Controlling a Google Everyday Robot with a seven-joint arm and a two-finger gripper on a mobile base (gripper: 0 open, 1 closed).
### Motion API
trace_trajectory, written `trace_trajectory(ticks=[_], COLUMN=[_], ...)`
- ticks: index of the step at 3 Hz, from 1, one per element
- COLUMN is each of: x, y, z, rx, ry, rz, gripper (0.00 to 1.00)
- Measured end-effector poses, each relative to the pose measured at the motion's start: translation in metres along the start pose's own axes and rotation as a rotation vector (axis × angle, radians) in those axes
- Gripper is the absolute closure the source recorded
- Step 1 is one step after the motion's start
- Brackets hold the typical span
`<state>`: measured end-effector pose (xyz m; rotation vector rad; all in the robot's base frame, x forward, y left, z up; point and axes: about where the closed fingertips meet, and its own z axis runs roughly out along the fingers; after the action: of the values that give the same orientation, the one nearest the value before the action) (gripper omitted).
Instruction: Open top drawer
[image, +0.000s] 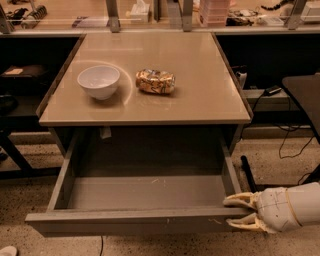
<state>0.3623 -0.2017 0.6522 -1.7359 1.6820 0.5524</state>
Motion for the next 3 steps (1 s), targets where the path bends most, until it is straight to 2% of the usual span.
trace_trajectory(ticks=[1, 2, 3], x=[-0.001, -0.001, -0.002], y=[0.002, 0.014, 0.014], z=[-0.001, -0.002, -0.003], rx=[-0.012, -0.033, -0.033], ry=[-0.009, -0.020, -0.020], rz=[0.003, 0.009, 0.009], gripper=[0.35, 0.39, 0.61])
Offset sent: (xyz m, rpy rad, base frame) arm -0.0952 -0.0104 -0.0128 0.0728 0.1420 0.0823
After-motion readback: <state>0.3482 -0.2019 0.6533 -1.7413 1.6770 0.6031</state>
